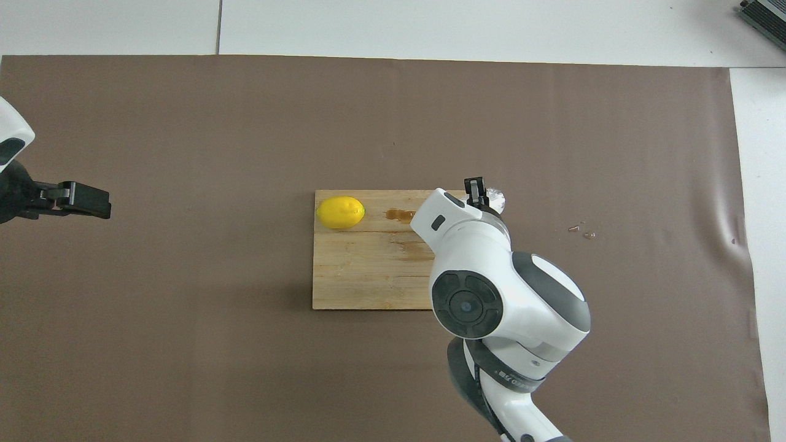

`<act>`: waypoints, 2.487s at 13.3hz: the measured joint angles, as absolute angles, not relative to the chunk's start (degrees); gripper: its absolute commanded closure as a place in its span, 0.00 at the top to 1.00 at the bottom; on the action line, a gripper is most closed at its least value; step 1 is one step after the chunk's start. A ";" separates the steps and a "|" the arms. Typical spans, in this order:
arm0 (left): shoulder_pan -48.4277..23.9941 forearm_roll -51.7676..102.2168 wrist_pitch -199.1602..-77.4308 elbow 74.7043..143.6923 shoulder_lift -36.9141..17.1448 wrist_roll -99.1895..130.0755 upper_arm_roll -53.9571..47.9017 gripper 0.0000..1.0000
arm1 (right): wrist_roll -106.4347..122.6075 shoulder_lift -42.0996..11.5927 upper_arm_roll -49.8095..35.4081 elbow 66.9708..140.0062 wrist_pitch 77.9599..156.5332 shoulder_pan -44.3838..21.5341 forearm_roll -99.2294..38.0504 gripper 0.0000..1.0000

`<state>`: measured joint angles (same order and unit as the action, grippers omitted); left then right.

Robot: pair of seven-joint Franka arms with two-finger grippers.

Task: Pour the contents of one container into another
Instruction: 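Tilt the white cup with the right gripper to pour into the metal cup, then turn the white cup upright and carry it back with the right gripper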

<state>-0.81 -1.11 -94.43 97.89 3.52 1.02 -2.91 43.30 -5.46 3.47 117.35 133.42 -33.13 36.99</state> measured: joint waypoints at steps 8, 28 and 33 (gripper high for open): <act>-0.81 -1.11 -94.43 97.90 3.53 1.02 -2.91 1.00 | 42.32 -5.14 3.49 115.35 133.44 -32.79 35.01 0.00; -0.81 -1.11 -94.43 97.90 3.53 1.02 -2.91 1.00 | 87.98 -6.49 3.77 119.13 132.08 -7.85 -23.19 0.00; -0.81 -1.11 -94.43 97.90 3.53 1.02 -2.91 1.00 | 98.92 -9.38 3.77 121.99 131.98 -2.00 -31.66 0.00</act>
